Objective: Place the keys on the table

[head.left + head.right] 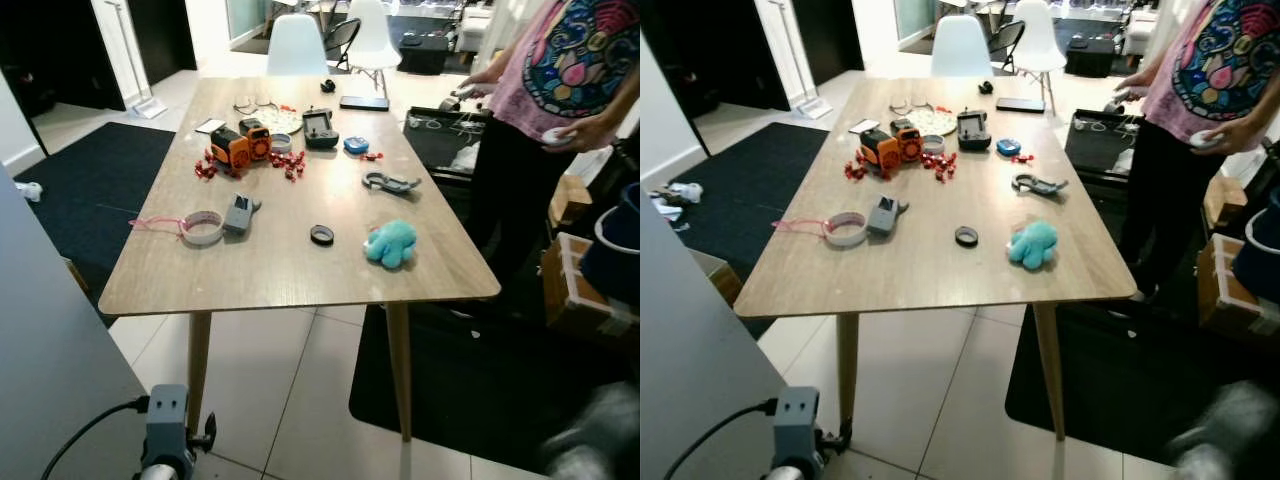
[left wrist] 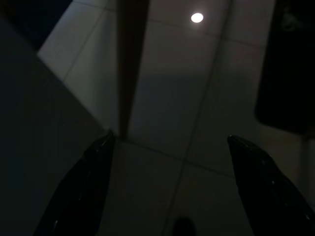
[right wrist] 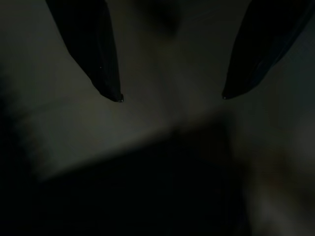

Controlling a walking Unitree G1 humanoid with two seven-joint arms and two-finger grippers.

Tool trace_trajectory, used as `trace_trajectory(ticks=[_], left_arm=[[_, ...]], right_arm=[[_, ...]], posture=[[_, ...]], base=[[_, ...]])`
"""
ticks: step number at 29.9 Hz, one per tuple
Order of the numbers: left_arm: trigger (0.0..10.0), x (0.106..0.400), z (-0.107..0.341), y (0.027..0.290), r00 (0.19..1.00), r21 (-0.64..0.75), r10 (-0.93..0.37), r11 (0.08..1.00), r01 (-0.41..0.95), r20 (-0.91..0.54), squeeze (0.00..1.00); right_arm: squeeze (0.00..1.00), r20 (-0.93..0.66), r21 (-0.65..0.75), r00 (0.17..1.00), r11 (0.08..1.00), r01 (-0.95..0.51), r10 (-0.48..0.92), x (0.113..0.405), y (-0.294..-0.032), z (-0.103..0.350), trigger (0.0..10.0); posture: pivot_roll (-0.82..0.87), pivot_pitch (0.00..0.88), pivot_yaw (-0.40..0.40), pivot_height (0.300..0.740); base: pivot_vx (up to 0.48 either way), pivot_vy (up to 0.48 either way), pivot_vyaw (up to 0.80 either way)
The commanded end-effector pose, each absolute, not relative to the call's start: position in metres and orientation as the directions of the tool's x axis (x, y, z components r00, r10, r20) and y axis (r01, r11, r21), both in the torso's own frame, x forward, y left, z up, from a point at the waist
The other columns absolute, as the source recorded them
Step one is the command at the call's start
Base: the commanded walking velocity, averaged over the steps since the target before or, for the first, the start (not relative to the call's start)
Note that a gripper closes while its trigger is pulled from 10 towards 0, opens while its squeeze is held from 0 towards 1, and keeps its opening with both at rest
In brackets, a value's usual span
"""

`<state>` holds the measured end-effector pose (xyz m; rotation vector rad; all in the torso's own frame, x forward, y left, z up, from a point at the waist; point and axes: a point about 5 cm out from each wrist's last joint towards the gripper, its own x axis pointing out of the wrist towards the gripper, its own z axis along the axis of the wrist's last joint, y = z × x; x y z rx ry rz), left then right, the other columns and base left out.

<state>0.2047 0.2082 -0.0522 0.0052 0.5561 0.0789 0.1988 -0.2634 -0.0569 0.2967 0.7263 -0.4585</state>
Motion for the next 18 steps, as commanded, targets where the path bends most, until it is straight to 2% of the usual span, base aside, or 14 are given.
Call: trace_trajectory(ticks=[1,2,4,7,9,13,18], left_arm=[[10.0,0.201,-0.057,0.213,0.815,0.050,0.098,0.995,-0.085,-0.571,0.00],[10.0,0.201,-0.057,0.213,0.815,0.050,0.098,0.995,-0.085,-0.571,0.00],[10.0,0.201,-0.058,0.211,0.802,0.054,0.110,0.994,-0.097,-0.587,0.00],[10.0,0.201,-0.059,0.210,0.799,0.054,0.113,0.993,-0.101,-0.591,0.00],[10.0,0.200,-0.059,0.210,0.798,0.057,0.127,0.992,-0.115,-0.589,0.00],[10.0,0.199,-0.060,0.211,0.797,0.051,0.131,0.991,-0.125,-0.590,0.00],[10.0,0.198,-0.059,0.212,0.797,0.052,0.127,0.991,-0.119,-0.590,0.00]], right_arm=[[0.00,-0.699,0.107,0.695,0.936,0.334,-0.168,0.206,-0.243,-0.059,10.0],[0.00,-0.699,0.107,0.695,0.936,0.334,-0.168,0.206,-0.243,-0.059,10.0],[0.00,-0.702,0.174,0.712,0.964,0.203,-0.024,0.208,-0.210,-0.065,10.0],[0.00,-0.702,0.199,0.712,0.965,0.170,0.019,0.208,-0.200,-0.066,10.0],[0.00,-0.713,0.201,0.694,0.977,0.069,0.098,0.205,-0.181,-0.070,10.0],[0.00,-0.727,0.200,0.673,0.980,0.017,0.137,0.202,-0.171,-0.073,10.0],[0.00,-0.731,0.206,0.670,0.978,0.033,0.131,0.199,-0.171,-0.075,10.0]], posture=[[0.03,0.042,0.023,0.740],[0.03,0.042,0.023,0.740],[0.03,0.042,0.019,0.740],[0.03,0.042,0.019,0.740],[0.04,0.042,0.014,0.740],[0.04,0.047,0.019,0.740],[0.04,0.052,0.040,0.740]], base=[[0.000,0.000,0.00],[0.000,0.000,0.00],[0.000,0.000,0.00],[0.000,0.000,0.00],[0.000,0.000,0.00],[0.000,0.000,0.00],[0.000,0.000,0.00]])
